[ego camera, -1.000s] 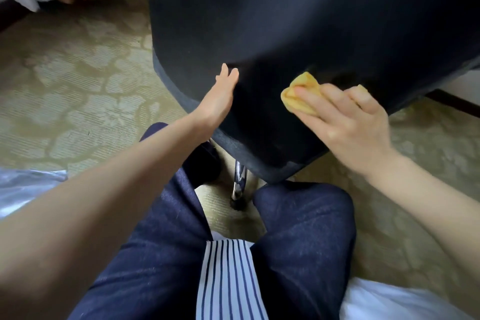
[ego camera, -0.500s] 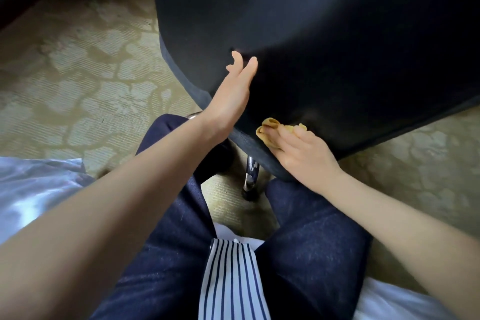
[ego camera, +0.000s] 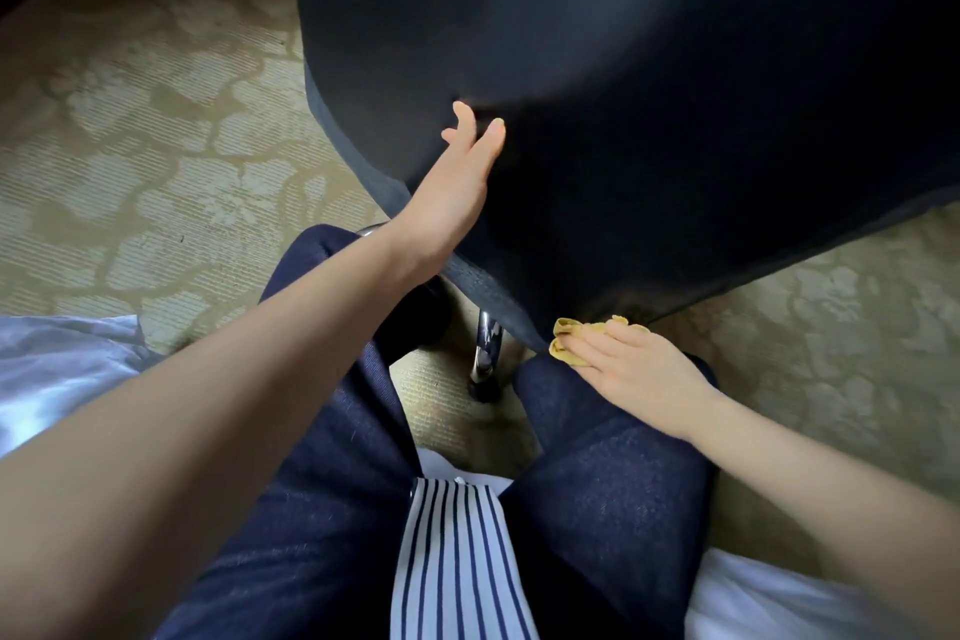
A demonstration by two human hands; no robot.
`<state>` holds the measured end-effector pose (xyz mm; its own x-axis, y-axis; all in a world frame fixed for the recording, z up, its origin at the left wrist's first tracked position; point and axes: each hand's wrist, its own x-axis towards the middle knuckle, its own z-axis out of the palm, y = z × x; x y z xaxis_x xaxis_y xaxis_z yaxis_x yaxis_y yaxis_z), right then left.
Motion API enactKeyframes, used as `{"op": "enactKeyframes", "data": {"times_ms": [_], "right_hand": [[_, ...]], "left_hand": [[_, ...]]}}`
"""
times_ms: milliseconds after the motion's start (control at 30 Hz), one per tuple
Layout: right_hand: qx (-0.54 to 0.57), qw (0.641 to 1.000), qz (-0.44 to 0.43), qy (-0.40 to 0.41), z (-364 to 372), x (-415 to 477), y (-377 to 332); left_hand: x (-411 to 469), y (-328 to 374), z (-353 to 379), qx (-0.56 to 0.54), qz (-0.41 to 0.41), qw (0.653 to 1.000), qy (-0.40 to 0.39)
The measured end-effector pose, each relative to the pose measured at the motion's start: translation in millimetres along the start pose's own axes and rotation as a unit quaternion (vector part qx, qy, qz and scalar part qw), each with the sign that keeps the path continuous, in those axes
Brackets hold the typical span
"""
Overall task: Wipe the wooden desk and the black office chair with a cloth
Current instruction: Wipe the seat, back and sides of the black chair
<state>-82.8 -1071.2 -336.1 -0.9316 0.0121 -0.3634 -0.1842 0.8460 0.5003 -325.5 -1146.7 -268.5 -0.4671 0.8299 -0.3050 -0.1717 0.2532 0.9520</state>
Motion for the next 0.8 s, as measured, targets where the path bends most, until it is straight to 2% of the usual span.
{"op": "enactKeyframes", "data": {"times_ms": [100, 233, 400, 533, 700, 800], "right_hand": [[-0.004, 0.997, 0.032, 0.067, -16, -10, 11], [-0.091, 0.976, 0.098, 0.174, -48, 0, 27], [-0.115, 0.956, 0.134, 0.233, -91, 49, 53], [-0.103, 0.967, 0.12, 0.199, -111, 104, 65], [-0.118, 0.979, 0.119, 0.114, -104, 166, 56], [-0.08, 0.989, 0.104, 0.061, -88, 199, 44]], "left_hand": [[1, -4, -6, -0.005, 0.007, 1.0, -0.005], [1, -10, -21, 0.039, 0.064, 0.997, 0.011], [4, -18, -53, 0.143, 0.109, 0.982, 0.051], [4, -29, -82, 0.219, 0.111, 0.967, 0.071], [7, -48, -118, 0.243, 0.076, 0.963, 0.094], [11, -57, -134, 0.231, 0.049, 0.968, 0.086]]}}
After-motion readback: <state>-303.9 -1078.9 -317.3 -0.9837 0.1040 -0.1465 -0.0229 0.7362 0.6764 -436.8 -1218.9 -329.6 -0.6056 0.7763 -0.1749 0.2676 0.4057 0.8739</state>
